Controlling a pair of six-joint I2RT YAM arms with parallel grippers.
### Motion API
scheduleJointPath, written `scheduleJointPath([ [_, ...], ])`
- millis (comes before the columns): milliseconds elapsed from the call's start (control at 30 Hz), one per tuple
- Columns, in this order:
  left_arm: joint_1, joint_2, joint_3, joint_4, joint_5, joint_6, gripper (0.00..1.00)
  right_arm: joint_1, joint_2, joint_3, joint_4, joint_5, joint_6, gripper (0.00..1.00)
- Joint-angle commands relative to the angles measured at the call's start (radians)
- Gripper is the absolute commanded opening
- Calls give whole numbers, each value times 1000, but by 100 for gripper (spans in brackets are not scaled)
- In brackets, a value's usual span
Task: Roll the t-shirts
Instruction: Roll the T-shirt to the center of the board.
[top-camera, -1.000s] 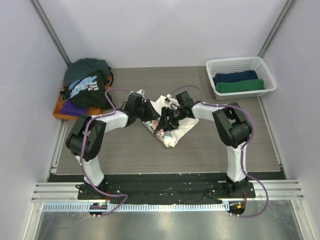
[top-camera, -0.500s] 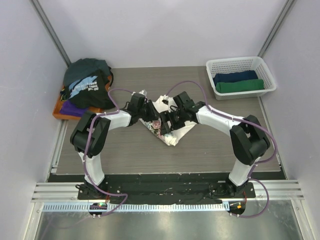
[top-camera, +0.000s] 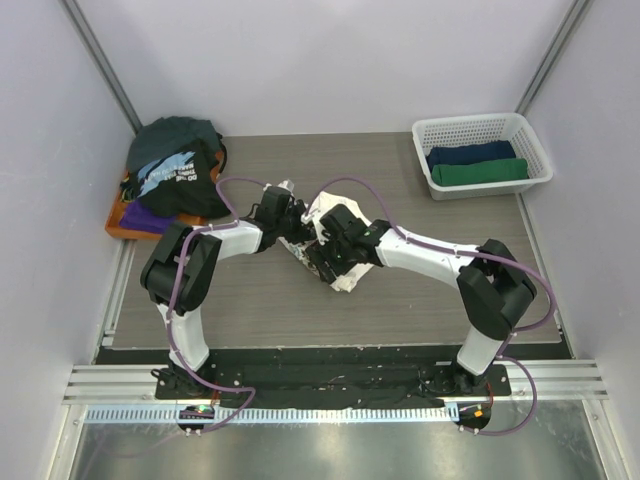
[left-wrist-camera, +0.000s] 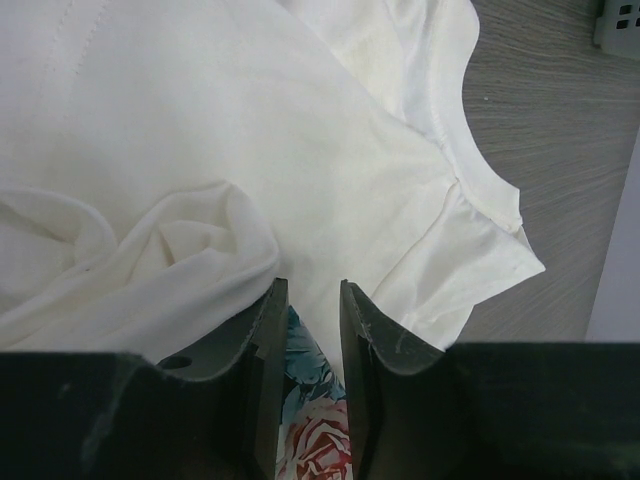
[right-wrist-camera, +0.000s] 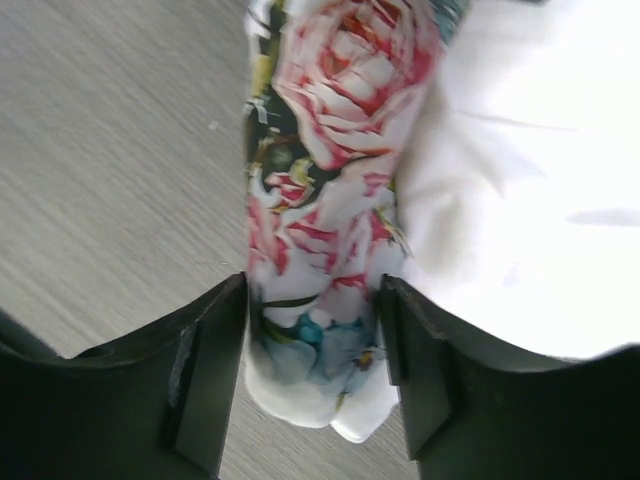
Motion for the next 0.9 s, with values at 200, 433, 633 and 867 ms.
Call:
scheduleJointPath([
  [200,1,8,-47,-44,-56,14,31,-5,-24,-63,-26,-23,72,26],
  [433,29,-7,-111,41,-59,-35,31,-121,-36,-181,90,-396,229,5],
  [633,65,-24,-174,169,-41,-79,31,-261,13,-298,258,-692,355,8],
  [867,96,-27,-177,279,8,-90,31,-287,201,-301,354,-822,422,11],
])
